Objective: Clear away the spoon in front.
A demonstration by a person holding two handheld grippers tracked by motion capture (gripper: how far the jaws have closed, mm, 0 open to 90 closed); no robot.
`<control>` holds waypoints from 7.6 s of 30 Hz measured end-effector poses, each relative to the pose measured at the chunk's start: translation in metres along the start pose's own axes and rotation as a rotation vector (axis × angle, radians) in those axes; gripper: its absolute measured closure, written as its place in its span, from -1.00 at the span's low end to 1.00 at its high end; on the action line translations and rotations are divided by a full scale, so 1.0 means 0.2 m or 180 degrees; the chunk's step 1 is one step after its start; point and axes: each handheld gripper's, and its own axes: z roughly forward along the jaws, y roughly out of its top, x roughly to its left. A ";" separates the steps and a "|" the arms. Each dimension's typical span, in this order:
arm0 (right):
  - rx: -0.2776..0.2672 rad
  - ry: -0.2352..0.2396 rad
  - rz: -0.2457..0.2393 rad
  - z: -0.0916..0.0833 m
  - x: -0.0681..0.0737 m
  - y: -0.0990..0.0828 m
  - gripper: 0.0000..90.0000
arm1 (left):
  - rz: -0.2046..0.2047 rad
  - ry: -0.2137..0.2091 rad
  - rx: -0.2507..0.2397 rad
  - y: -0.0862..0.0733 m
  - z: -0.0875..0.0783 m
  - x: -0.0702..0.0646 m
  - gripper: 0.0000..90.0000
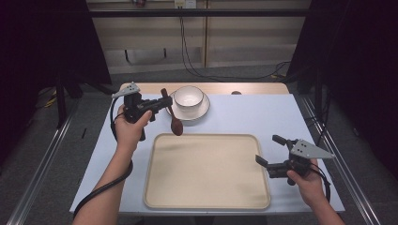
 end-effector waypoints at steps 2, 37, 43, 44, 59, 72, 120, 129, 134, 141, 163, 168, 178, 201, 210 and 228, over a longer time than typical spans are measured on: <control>-0.0003 0.0002 -0.0006 0.00 0.00 0.00 -0.97 | -0.0025 -0.0016 -0.0007 -0.02 -0.01 0.00 0.86; 0.0020 0.0008 -0.0039 0.00 0.00 0.00 -0.97 | 0.0002 -0.0197 0.0097 -0.15 -0.08 -0.12 0.86; 0.0031 0.0012 -0.0033 0.00 0.00 0.00 -0.97 | -0.0013 -0.0233 0.0105 -0.17 -0.08 -0.13 0.86; 0.0032 0.0010 -0.0034 0.00 0.00 0.00 -0.97 | -0.0023 -0.0241 0.0104 -0.17 -0.08 -0.13 0.86; 0.0035 0.0008 -0.0039 0.00 0.00 0.00 -0.97 | -0.0078 -0.0272 0.0171 -0.26 -0.11 -0.16 0.86; 0.0046 0.0012 -0.0060 0.00 0.00 0.00 -0.97 | -0.0057 -0.0324 0.0275 -0.29 -0.10 -0.20 0.86; 0.0113 0.0045 -0.0093 0.01 0.00 -0.01 -0.97 | -0.0191 -0.0714 0.0497 -0.39 -0.03 -0.31 0.86; 0.0118 0.0067 -0.0098 0.02 0.01 -0.01 -0.96 | -0.0111 -0.0563 0.0523 -0.40 -0.04 -0.29 0.79; 0.0119 0.0052 -0.0095 0.02 0.01 -0.01 -0.96 | 0.0016 -0.0468 0.0611 -0.40 -0.04 -0.28 0.76; 0.0143 0.0079 -0.0103 0.02 0.01 -0.01 -0.96 | 0.0087 -0.0404 0.0640 -0.41 -0.03 -0.28 0.67; 0.0151 0.0070 -0.0128 0.03 0.01 -0.01 -0.96 | 0.0176 -0.0222 0.0553 -0.38 -0.04 -0.25 0.37; 0.0155 0.0072 -0.0128 0.03 0.01 -0.01 -0.96 | 0.0146 -0.0185 0.0550 -0.39 -0.03 -0.24 0.33; 0.0172 0.0104 -0.0125 0.02 0.02 -0.01 -0.96 | 0.0197 -0.0101 0.0552 -0.39 -0.02 -0.23 0.11; 0.0169 0.0095 -0.0131 0.02 0.01 -0.01 -0.96 | 0.0258 -0.0047 0.0486 -0.40 -0.01 -0.22 -0.15; 0.0175 0.0100 -0.0133 0.02 0.02 -0.01 -0.96 | 0.0352 0.0005 0.0394 -0.39 0.00 -0.20 -0.49; 0.0167 0.0078 -0.0152 0.01 0.02 -0.01 -0.96 | 0.0457 0.0076 0.0339 -0.35 -0.03 -0.19 -0.72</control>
